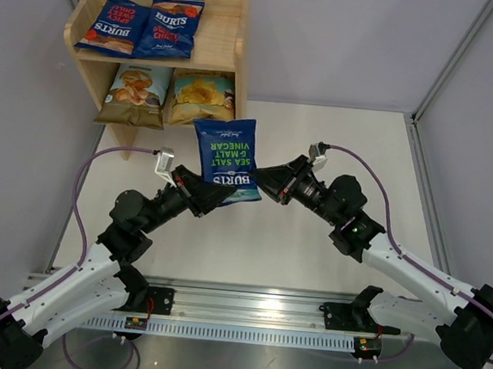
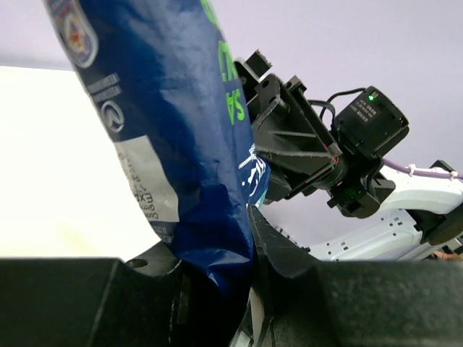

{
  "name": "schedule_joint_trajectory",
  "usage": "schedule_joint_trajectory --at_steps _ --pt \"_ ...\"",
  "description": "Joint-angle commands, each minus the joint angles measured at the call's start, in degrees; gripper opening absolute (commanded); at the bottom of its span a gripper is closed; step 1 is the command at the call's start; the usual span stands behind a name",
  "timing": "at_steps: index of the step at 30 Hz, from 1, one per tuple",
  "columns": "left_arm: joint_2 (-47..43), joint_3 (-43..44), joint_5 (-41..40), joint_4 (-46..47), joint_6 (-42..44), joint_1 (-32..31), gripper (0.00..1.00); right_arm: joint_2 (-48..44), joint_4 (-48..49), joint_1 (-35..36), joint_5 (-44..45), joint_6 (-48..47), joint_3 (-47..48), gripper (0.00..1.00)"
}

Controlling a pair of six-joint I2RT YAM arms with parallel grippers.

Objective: Place and organize the chips bags onto the shelf

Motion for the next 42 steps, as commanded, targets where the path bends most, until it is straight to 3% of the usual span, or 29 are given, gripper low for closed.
schedule_joint_trajectory --at_steps 1,6,11,14,15,19,26,38,42 --pt "-0.42 2.53 4.53 2.28 2.04 -0.28 0.14 -4.40 -1.37 0.66 4.83 -5.61 0.55 0.32" --pt "0.10 3.41 11.84 4.12 2.84 -0.28 0.09 -9.41 -9.90 0.49 9.14 -12.91 0.90 0.54" --pt "0.81 4.55 22.03 6.05 3.54 -0.28 0.09 -13.02 -29.47 -1.18 9.24 -26.08 6.86 0.67" --pt "1.95 6.22 28.80 6.32 3.81 -0.28 0.09 -14.43 -35.31 -2.94 -0.11 -33.73 10.47 0.72" --pt "2.30 6.58 30.29 6.23 3.89 -0.28 0.09 -14.69 -36.71 -3.29 -2.60 -35.58 11.44 0.78" --pt "3.01 8.42 34.78 5.44 4.07 -0.28 0.09 -14.43 -44.88 -3.47 -14.03 -43.84 17.85 0.79" --pt "5.73 10.35 37.77 6.06 2.31 -0.28 0.09 -17.42 -41.91 -3.47 -28.18 -44.30 18.65 0.81" --pt "10.73 11.24 43.93 12.30 -2.08 -1.42 0.11 -13.12 -35.94 -3.56 -23.29 -41.05 18.56 0.88" --pt "12.40 11.41 45.15 12.12 -1.91 -2.13 0.12 -11.88 -31.81 -3.56 -24.95 -38.16 17.86 0.82"
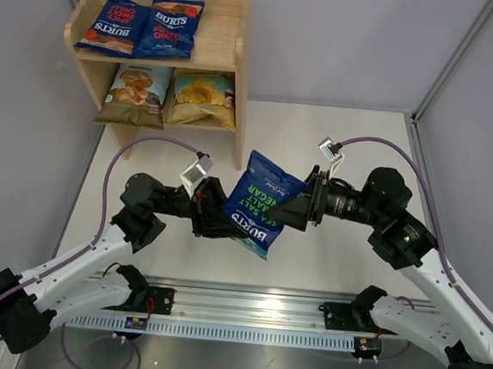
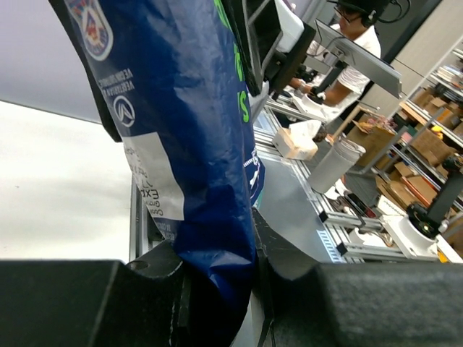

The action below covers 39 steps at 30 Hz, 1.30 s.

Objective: Place and organize the chips bags onto the shelf

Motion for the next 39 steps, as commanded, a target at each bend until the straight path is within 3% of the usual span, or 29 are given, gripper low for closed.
schedule_joint_trajectory --at_steps 1,3,4,10,11,12,14,18,24,27,33,39 --pt "1.52 2.93 3.04 3.55 -0.22 -0.47 0.11 0.51 7.73 -0.19 -1.91 2.81 1.16 0.77" --pt "2.31 3.28 4.00 2.85 0.47 -0.47 0.12 0.43 8.01 -0.19 -2.27 2.90 1.16 0.66" --pt "2.41 3.81 4.01 0.93 1.09 -0.55 0.12 0.34 7.75 -0.10 -2.27 2.73 1.16 0.54" --pt "1.88 6.97 1.21 -7.84 6.18 -0.47 0.19 -1.50 4.32 -0.19 1.41 0.18 0.99 0.30" --pt "1.79 8.37 0.15 -9.53 6.98 -0.47 0.25 -2.20 4.49 -0.19 2.64 0.18 0.90 0.25" --pt "1.71 8.82 -2.82 -10.94 8.03 -0.47 0.38 -2.56 5.01 -0.10 3.43 0.18 0.46 0.24" --pt "1.00 9.70 -6.08 -14.45 8.91 -0.47 0.42 -4.22 5.89 -0.19 6.42 0.09 0.20 0.19" --pt "-0.31 9.71 -17.16 -16.41 6.91 -0.47 0.98 -6.43 7.92 -0.10 11.43 0.09 -0.51 0.16" --pt "-4.61 1.72 -25.24 1.67 -3.80 -0.47 0.99 -9.15 11.95 -0.10 17.15 1.67 -2.00 0.16" --pt "-5.50 -4.52 -29.38 17.72 -9.79 -0.55 0.99 -10.29 18.01 -0.10 19.96 3.78 -3.67 0.15" --pt "-4.01 -13.59 -35.89 39.37 -17.00 -1.34 0.99 -8.99 31.27 -0.10 21.20 11.33 -8.15 0.14" --pt "-2.86 -15.86 -41.94 45.03 -15.96 -3.36 0.99 -4.15 42.52 -0.10 19.35 18.98 -11.49 0.13"
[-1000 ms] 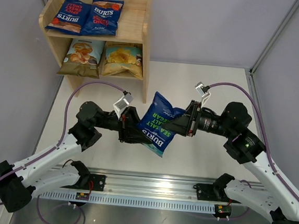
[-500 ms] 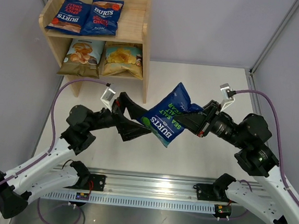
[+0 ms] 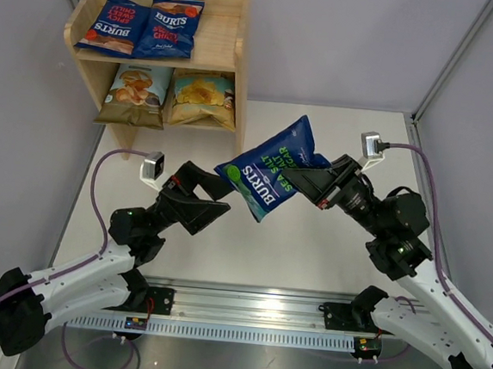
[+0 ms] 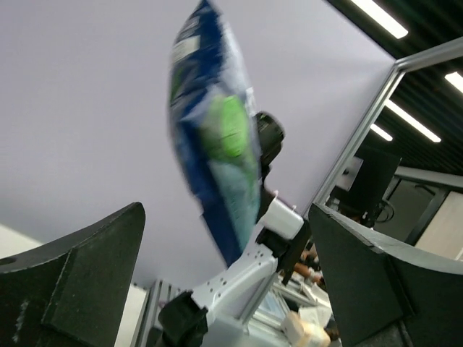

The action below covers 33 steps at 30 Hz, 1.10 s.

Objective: Place and organize the chips bags onto the shelf

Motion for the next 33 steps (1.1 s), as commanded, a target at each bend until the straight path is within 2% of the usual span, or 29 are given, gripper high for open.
schedule_joint_trajectory --at_steps 1,5,10,17,22,24,25,27,28,30,31,33 --pt "-0.72 -1.84 -8.16 12.31 0.41 -1.46 0.99 2.28 13.17 -0.08 0.44 6.68 -2.36 0.13" --pt "-0.20 -1.24 -10.55 12.23 0.86 -2.34 0.97 4.48 16.69 0.44 0.18 8.97 -4.02 0.12" --pt "0.51 -0.17 -12.04 10.82 1.65 -2.96 0.87 6.41 23.72 1.85 1.32 9.76 -6.58 0.12" --pt "-1.25 -0.18 -16.07 8.81 2.52 -3.31 0.56 6.77 23.64 3.43 2.90 8.01 -7.98 0.11" --pt "-1.43 3.16 -14.86 0.90 4.28 -3.75 0.55 6.59 23.38 5.37 6.24 6.34 -10.00 0.09" --pt "-1.08 3.25 -14.50 0.98 4.20 -3.75 0.61 6.42 23.02 5.46 7.20 5.90 -10.27 0.09" --pt "-0.90 3.25 -14.50 1.07 4.11 -3.84 0.68 6.42 22.85 5.46 7.47 5.72 -10.36 0.09" --pt "-0.55 3.25 -14.41 1.07 4.28 -4.19 0.67 6.42 22.85 5.46 7.65 5.72 -10.27 0.09" --pt "-0.46 3.25 -14.41 1.07 4.28 -4.28 0.54 6.59 22.67 5.46 7.65 5.63 -9.92 0.09" --pt "-0.20 3.25 -14.50 0.98 4.55 -4.54 0.41 6.59 22.32 5.46 7.65 5.54 -9.83 0.11" --pt "-0.28 3.17 -14.59 0.81 4.55 -4.54 0.31 6.24 21.88 5.46 8.00 5.19 -9.74 0.11" --pt "-1.16 3.08 -14.94 -0.86 4.90 -4.54 0.26 5.54 18.99 5.46 9.14 4.49 -9.48 0.11"
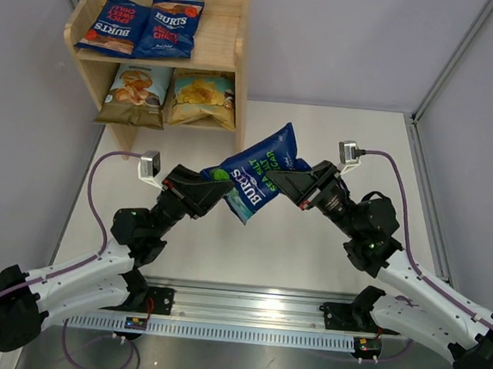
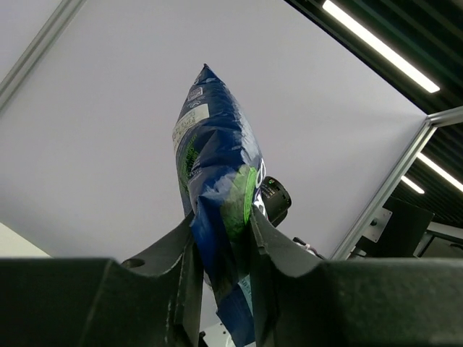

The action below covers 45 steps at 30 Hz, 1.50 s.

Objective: Place and organize the chips bags onto the shelf

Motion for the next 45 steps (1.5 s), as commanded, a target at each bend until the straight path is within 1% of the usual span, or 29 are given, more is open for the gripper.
schedule_joint_trajectory --at_steps 1,2,3,4,5,7,8,9,13,14,15,16,17,18,20,21,22,24,25,30,32,33,35,36,37,38,39,43,45 --pt "-1.49 2.49 -1.24 -0.25 1.84 -0.59 0.25 -1.91 -2.43 0.67 3.59 -3.01 1.40 0.14" --pt "-2.28 2.49 -2.11 -2.87 2.62 -0.59 0.22 -2.53 -5.58 0.67 4.12 -3.45 1.67 0.16" --pt "-4.11 2.49 -2.64 -4.46 3.07 -0.59 0.22 -3.93 -7.27 0.67 5.43 -4.58 1.93 0.27" --pt "-5.26 2.83 -3.34 -6.13 3.59 -0.59 0.21 -4.81 -9.20 0.67 6.40 -5.12 2.46 0.34" --pt "-6.32 3.27 -5.09 -10.85 4.47 -0.59 0.17 -5.78 -13.39 0.67 7.63 -5.73 2.72 0.41" --pt "-10.08 4.59 -7.64 -17.19 5.18 -0.59 0.11 -9.02 -17.89 0.76 11.40 -7.57 3.60 0.51" --pt "-11.41 5.90 -9.92 -22.62 6.23 -0.59 0.09 -10.00 -22.01 0.67 12.20 -8.28 3.95 0.54" --pt "-12.47 6.78 -10.98 -24.93 6.76 -0.59 0.08 -11.49 -24.05 0.67 14.82 -8.89 4.48 0.56" --pt "-17.04 10.91 -17.04 -34.78 8.52 -0.50 0.06 -14.21 -33.89 0.67 18.44 -12.32 8.60 0.61" --pt "-17.49 12.23 -18.45 -39.50 8.78 -0.50 0.06 -14.83 -37.31 0.67 19.14 -12.85 9.14 0.62" --pt "-18.01 14.85 -20.12 -41.98 9.13 -0.41 0.06 -15.97 -39.52 0.67 20.54 -13.38 9.49 0.62" --pt "-18.37 16.53 -23.35 -44.44 9.57 -0.41 0.07 -16.77 -40.67 0.67 21.17 -13.99 9.93 0.63" --pt "-18.81 18.12 -24.78 -48.47 10.10 -0.41 0.07 -17.38 -42.42 0.67 22.30 -14.26 10.02 0.63" --pt "-18.81 21.87 -26.53 -50.77 10.54 -0.41 0.07 -18.61 -43.05 0.67 22.75 -14.44 9.93 0.63" --pt "-17.24 26.37 -33.29 -58.68 11.24 -0.41 0.07 -19.49 -44.98 0.67 24.42 -14.26 9.85 0.63" --pt "-16.27 32.66 -36.28 -62.10 11.42 -0.41 0.06 -20.46 -45.51 0.67 24.95 -14.09 9.67 0.63" --pt "-14.61 35.59 -41.79 -68.22 12.29 -0.41 0.04 -20.90 -46.65 0.67 25.65 -13.65 9.50 0.64" --pt "-9.95 41.40 -45.87 -71.61 13.61 -0.41 0.04 -22.74 -47.45 0.67 28.46 -11.55 8.27 0.63" --pt "-8.54 45.95 -48.67 -73.28 14.40 -0.41 0.04 -23.53 -47.45 0.67 29.16 -11.19 7.92 0.64" --pt "0.24 56.34 -54.49 -73.38 17.05 0.55 0.03 -27.14 -49.38 0.67 31.98 -9.87 6.68 0.67" --pt "3.24 61.18 -54.85 -73.82 17.48 1.34 0.03 -27.93 -50.52 0.67 32.16 -9.87 6.77 0.67" --pt "6.47 62.68 -54.85 -74.17 17.57 2.65 0.03 -28.72 -50.87 0.67 32.16 -9.87 6.77 0.68" --pt "9.74 67.58 -51.44 -76.98 15.48 5.90 0.03 -29.51 -51.84 0.67 32.42 -9.69 6.77 0.70" --pt "11.84 68.92 -48.20 -77.86 14.16 11.49 0.03 -30.47 -52.02 0.67 32.34 -9.43 6.77 0.70" --pt "15.52 70.50 -40.69 -80.83 9.10 14.85 0.03 -30.75 -52.63 0.67 32.33 -9.43 6.86 0.71" --pt "17.47 71.91 -36.52 -80.77 7.13 18.01 0.02 -31.18 -53.24 0.67 32.42 -9.25 7.12 0.71" --pt "18.97 72.18 -33.52 -79.81 6.16 21.87 0.01 -31.54 -53.95 0.67 32.68 -9.34 7.90 0.71" --pt "24.95 73.41 -26.04 -71.74 6.06 26.39 0.00 -32.24 -58.68 0.67 33.91 -10.83 9.40 0.73" --pt "28.46 74.90 -24.01 -69.70 6.58 27.88 0.01 -33.38 -59.57 0.67 35.05 -11.53 9.15 0.74"
